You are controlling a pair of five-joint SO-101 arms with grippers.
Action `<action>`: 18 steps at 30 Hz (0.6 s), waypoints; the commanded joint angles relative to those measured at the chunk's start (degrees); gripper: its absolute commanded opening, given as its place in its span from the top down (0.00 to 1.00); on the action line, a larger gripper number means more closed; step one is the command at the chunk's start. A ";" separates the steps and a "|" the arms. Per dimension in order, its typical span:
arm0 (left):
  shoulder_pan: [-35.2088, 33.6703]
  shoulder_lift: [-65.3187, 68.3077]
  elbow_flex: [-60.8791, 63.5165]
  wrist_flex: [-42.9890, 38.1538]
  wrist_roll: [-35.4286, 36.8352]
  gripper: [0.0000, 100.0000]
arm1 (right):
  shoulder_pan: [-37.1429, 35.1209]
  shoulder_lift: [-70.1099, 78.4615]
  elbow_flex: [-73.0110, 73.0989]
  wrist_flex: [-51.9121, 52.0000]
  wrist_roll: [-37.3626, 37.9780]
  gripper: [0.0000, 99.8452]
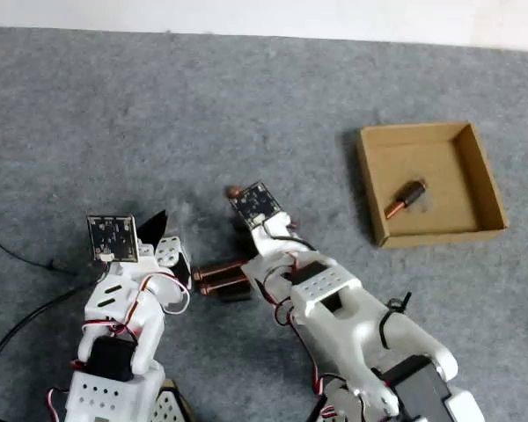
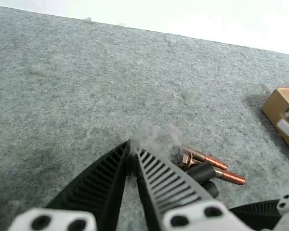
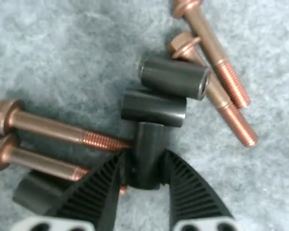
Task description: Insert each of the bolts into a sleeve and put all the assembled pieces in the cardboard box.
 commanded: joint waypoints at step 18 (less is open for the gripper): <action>-0.22 -0.57 1.36 -1.23 -0.18 0.99 | 7.25 -25.98 9.10 0.22 0.44 1.00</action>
